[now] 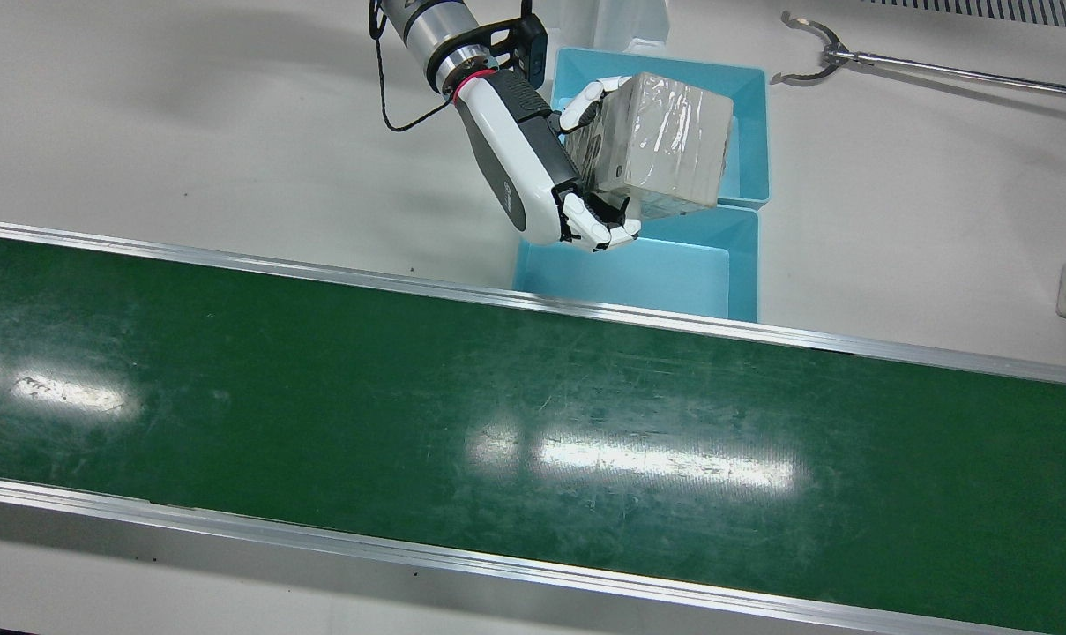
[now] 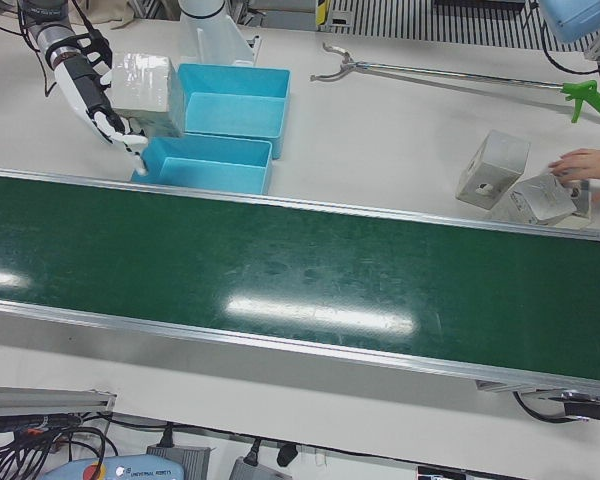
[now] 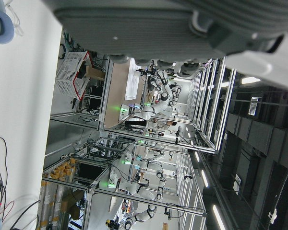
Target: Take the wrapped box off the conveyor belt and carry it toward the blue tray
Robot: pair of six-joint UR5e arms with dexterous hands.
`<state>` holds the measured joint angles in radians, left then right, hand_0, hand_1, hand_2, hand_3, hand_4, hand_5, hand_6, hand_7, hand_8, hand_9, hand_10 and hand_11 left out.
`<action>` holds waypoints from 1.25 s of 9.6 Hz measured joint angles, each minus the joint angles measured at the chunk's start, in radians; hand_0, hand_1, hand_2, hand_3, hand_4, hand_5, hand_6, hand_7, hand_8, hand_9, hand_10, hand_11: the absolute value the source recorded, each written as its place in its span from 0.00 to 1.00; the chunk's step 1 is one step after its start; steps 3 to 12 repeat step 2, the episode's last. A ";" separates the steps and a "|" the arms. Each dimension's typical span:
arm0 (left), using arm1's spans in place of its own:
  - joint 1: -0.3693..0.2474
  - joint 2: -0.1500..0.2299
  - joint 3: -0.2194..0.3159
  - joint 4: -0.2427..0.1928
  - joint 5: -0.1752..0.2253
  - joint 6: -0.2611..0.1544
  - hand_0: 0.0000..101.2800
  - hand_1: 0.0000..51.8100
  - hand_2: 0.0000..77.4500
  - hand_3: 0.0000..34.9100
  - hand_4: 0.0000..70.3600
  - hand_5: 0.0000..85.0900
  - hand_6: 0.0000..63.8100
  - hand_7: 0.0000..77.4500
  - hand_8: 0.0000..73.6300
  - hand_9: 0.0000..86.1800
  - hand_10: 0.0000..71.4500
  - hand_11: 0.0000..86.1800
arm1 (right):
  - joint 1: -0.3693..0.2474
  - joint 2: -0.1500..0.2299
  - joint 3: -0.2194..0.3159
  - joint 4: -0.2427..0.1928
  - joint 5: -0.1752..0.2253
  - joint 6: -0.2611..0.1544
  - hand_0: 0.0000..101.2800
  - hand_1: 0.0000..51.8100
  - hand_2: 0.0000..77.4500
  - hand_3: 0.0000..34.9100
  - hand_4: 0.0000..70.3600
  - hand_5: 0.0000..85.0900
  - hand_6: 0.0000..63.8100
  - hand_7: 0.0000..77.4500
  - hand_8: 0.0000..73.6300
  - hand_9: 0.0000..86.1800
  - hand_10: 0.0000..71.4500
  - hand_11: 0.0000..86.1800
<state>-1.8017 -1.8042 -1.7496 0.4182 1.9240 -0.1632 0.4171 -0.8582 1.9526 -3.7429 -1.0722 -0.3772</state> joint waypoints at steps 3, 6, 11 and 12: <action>0.000 0.000 0.000 0.000 0.000 0.000 0.00 0.00 0.01 0.00 0.00 0.01 0.01 0.01 0.01 0.01 0.00 0.01 | 0.000 -0.014 0.023 0.000 -0.019 0.001 0.45 0.23 0.20 0.10 0.05 0.10 0.00 0.07 0.01 0.03 0.08 0.02; 0.000 0.000 0.000 0.000 0.000 0.000 0.00 0.00 0.01 0.00 0.00 0.01 0.01 0.01 0.01 0.01 0.00 0.01 | 0.000 -0.014 0.023 0.000 -0.019 0.001 0.45 0.23 0.20 0.10 0.05 0.10 0.00 0.07 0.01 0.03 0.08 0.02; 0.000 0.000 0.000 0.000 0.000 0.000 0.00 0.00 0.01 0.00 0.00 0.01 0.01 0.01 0.01 0.01 0.00 0.01 | 0.000 -0.014 0.023 0.000 -0.019 0.001 0.45 0.23 0.20 0.10 0.05 0.10 0.00 0.07 0.01 0.03 0.08 0.02; 0.000 0.000 0.000 0.000 0.000 0.000 0.00 0.00 0.01 0.00 0.00 0.01 0.01 0.01 0.01 0.01 0.00 0.01 | 0.000 -0.014 0.023 0.000 -0.019 0.001 0.45 0.23 0.20 0.10 0.05 0.10 0.00 0.07 0.01 0.03 0.08 0.02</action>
